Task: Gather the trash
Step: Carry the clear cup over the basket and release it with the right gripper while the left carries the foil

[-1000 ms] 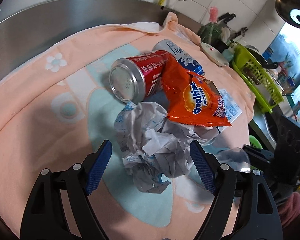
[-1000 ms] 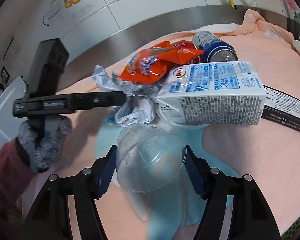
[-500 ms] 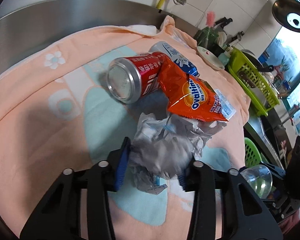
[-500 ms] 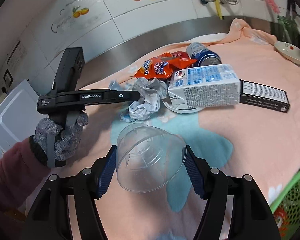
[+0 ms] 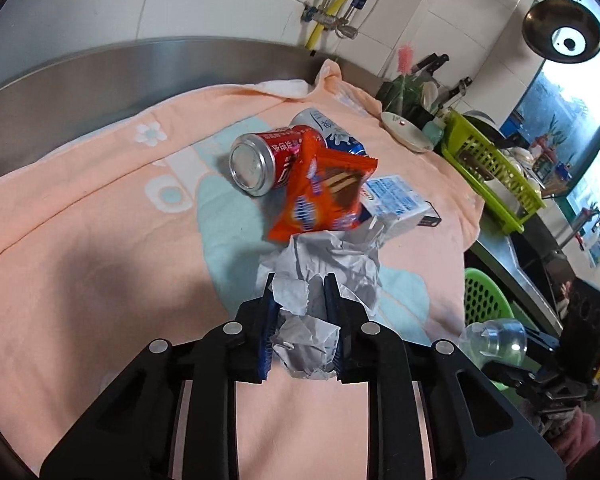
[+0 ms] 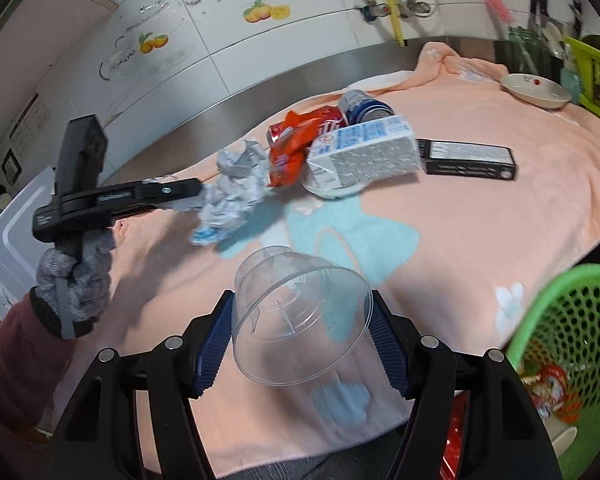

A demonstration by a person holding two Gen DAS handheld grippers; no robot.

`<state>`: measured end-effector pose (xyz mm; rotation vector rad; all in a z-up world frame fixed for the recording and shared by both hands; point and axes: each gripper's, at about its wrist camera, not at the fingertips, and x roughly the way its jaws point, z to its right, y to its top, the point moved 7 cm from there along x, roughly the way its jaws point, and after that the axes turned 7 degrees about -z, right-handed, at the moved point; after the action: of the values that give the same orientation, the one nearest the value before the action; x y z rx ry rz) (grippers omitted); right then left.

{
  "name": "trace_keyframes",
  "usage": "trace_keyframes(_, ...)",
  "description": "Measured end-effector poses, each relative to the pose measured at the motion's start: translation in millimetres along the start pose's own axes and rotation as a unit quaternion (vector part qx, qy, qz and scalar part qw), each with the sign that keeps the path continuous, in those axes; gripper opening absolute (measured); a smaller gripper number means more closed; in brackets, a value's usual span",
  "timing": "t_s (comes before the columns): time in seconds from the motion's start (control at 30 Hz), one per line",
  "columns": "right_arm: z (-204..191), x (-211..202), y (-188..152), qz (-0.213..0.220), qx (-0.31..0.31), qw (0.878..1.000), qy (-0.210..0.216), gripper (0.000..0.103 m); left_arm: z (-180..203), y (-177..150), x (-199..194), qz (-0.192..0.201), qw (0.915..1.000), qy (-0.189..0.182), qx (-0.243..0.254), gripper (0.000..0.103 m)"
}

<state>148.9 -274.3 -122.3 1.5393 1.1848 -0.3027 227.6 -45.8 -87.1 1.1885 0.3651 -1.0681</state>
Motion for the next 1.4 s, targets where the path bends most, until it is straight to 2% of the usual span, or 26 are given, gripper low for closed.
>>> trace_keyframes(0.1, 8.8, -12.1, -11.2, 0.007, 0.012, 1.000, -0.009, 0.063, 7.1, -6.7, -11.6, 0.004, 0.9999, -0.008, 0.003, 0.022)
trace_keyframes(0.33, 59.9, -53.0, -37.6, 0.028, 0.068, 0.995, -0.067, 0.064, 47.9, -17.5, -31.5, 0.010, 0.9983, -0.043, 0.037, 0.021)
trace_keyframes(0.53, 124.6, -92.1, -61.2, 0.030, 0.118, 0.980, -0.155, 0.064, 99.6, -23.1, -29.0, 0.004, 0.9940, -0.080, 0.074, 0.021)
trace_keyframes(0.77, 197.2, -109.8, -86.6, 0.008, 0.181, 0.959, -0.217, 0.064, 159.1, -32.7, -7.2, -0.020, 0.9873, -0.110, 0.113, 0.021)
trace_keyframes(1.13, 254.2, -102.7, -111.0, -0.013, 0.237, 0.943, -0.234, 0.065, 237.1, -44.9, 37.0, -0.066, 0.9758, -0.140, 0.155, 0.022)
trace_keyframes(1.2, 262.1, -103.1, -113.1, -0.014, 0.244, 0.941, -0.232, 0.070, 250.5, -46.1, 47.2, -0.074, 0.9736, -0.144, 0.161, 0.022)
trace_keyframes(1.4, 264.7, -112.6, -112.9, -0.005, 0.238, 0.943, -0.232, 0.070, 282.0, -51.7, 79.2, -0.100, 0.9684, -0.151, 0.172, 0.022)
